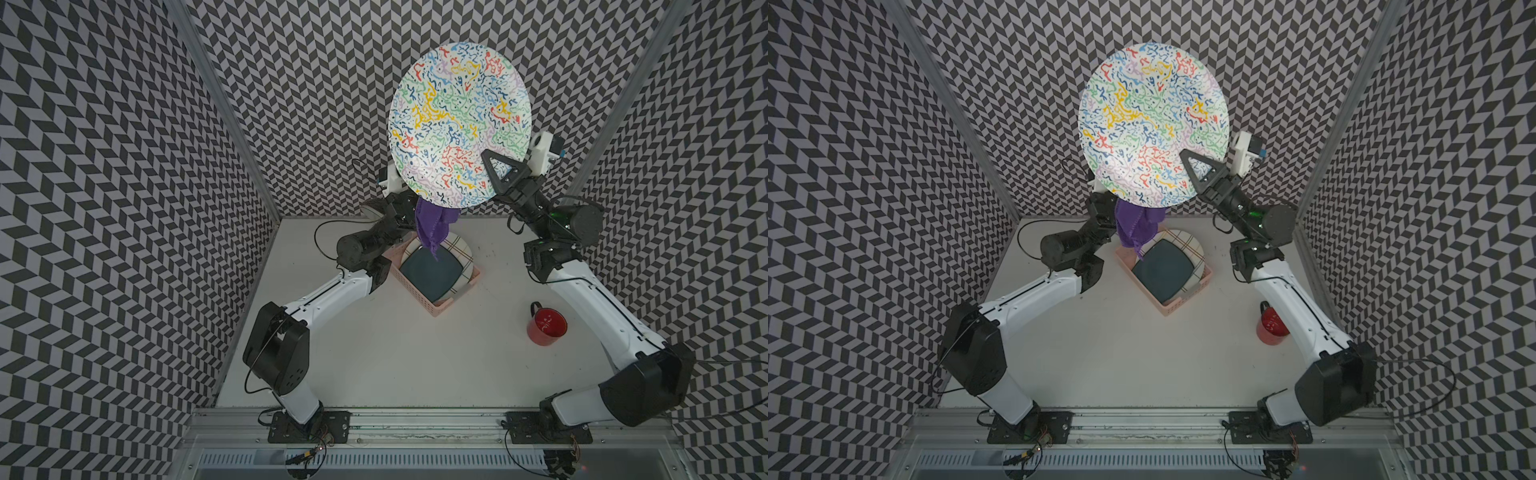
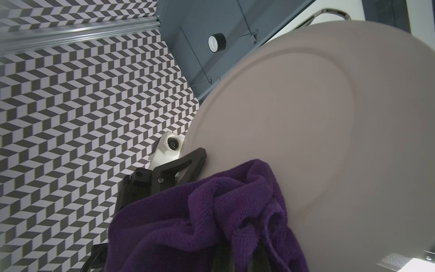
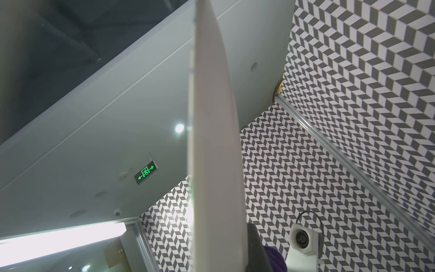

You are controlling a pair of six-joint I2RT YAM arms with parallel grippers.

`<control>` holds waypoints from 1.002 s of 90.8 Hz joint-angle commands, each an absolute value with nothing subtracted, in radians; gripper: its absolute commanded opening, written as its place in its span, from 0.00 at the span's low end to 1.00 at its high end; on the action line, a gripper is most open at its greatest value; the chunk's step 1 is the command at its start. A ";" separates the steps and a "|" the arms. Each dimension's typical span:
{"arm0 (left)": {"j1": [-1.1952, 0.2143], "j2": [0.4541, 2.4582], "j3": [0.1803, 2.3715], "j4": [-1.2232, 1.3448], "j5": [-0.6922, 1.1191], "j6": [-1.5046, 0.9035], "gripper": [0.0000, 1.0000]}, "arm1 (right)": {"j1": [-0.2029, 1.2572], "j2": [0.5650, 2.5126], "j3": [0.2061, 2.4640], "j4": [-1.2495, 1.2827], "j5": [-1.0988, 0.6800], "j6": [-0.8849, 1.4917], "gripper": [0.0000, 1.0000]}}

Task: Wipe the wet plate dry
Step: Wipe the plate with towel.

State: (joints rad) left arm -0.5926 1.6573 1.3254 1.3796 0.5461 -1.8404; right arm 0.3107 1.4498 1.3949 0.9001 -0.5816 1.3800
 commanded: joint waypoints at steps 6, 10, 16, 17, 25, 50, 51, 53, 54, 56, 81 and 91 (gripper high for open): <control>-0.491 1.503 1.281 1.484 0.619 -1.807 0.00 | 0.249 1.381 1.273 0.770 -0.472 1.284 0.00; -0.457 1.477 1.264 1.464 0.626 -1.794 0.00 | 0.247 1.358 1.241 0.752 -0.478 1.260 0.00; -0.403 1.437 1.242 1.407 0.645 -1.757 0.00 | 0.247 1.320 1.196 0.680 -0.497 1.218 0.00; -0.396 1.430 1.239 1.393 0.649 -1.747 0.00 | 0.247 1.313 1.188 0.672 -0.497 1.211 0.00; -0.352 1.366 1.213 1.203 0.697 -1.595 0.00 | 0.248 1.261 1.109 0.640 -0.494 1.191 0.00; -0.493 1.303 1.371 0.054 0.394 -0.573 0.00 | 0.287 1.207 1.041 0.586 -0.473 1.146 0.00; -0.507 1.310 1.381 0.016 0.364 -0.540 0.00 | 0.289 1.208 1.043 0.584 -0.473 1.143 0.00; -0.536 1.320 1.398 -0.035 0.310 -0.467 0.00 | 0.294 1.209 1.047 0.582 -0.471 1.139 0.00; -0.552 1.326 1.404 -0.057 0.284 -0.440 0.00 | 0.297 1.209 1.049 0.581 -0.471 1.137 0.00; -0.576 1.338 1.416 -0.096 0.233 -0.384 0.00 | 0.302 1.211 1.052 0.581 -0.469 1.134 0.00; -0.769 1.479 1.471 -0.237 -0.044 -0.131 0.00 | 0.394 1.248 1.127 0.542 -0.430 1.086 0.00; -0.843 1.519 1.503 -0.263 -0.107 -0.074 0.00 | 0.429 1.268 1.168 0.549 -0.415 1.093 0.00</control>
